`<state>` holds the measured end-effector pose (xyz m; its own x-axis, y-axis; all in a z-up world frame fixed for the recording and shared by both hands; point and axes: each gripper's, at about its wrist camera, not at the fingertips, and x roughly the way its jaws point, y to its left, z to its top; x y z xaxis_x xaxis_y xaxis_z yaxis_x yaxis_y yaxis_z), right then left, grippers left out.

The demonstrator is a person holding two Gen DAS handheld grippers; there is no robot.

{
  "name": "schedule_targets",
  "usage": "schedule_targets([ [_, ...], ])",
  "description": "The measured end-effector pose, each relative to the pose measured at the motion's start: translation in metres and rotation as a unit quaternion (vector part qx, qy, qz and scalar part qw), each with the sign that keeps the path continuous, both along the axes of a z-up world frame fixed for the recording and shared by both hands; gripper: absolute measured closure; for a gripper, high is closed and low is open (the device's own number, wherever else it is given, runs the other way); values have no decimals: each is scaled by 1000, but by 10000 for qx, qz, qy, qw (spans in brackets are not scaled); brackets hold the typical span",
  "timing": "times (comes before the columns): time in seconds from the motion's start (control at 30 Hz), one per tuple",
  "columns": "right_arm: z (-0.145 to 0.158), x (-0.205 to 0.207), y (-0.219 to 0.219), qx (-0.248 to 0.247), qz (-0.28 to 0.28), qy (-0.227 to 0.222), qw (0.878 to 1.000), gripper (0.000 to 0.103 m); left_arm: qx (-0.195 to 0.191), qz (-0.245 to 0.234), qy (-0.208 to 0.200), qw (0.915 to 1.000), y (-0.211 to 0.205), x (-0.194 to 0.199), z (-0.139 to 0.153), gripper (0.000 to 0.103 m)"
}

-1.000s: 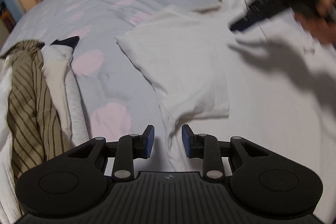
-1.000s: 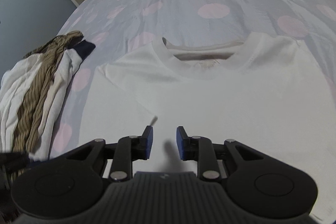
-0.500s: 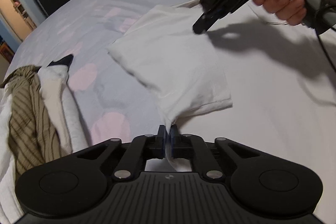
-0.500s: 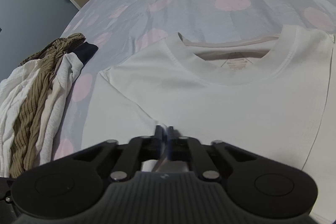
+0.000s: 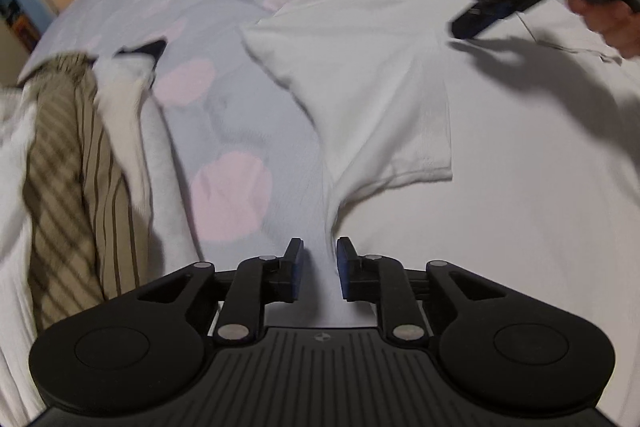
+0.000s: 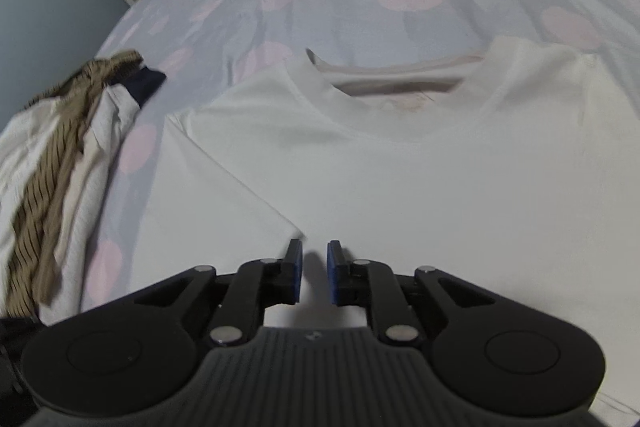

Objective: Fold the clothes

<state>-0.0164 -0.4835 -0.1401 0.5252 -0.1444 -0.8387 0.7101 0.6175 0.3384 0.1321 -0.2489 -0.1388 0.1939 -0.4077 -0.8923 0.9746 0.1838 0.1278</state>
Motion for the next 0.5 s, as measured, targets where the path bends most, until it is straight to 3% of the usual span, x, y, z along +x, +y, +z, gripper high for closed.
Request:
schedule_targets([
  [0.1,10,-20,8,-106,49,26,9999,71,-31,256,229,9994,10,-4,4,81],
  [0.2,19,-39,17,-212,99,52,9997,70,-96,512,474,9975,23,-11,9,61],
  [0.3,29,-63,32,-381,315,134,9987,69,-41,676,763,9948,37,-21,10,61],
  [0.5,36,-119,62,-508,669,563,9949,68,92,776,936,9925,66,-51,12,61],
])
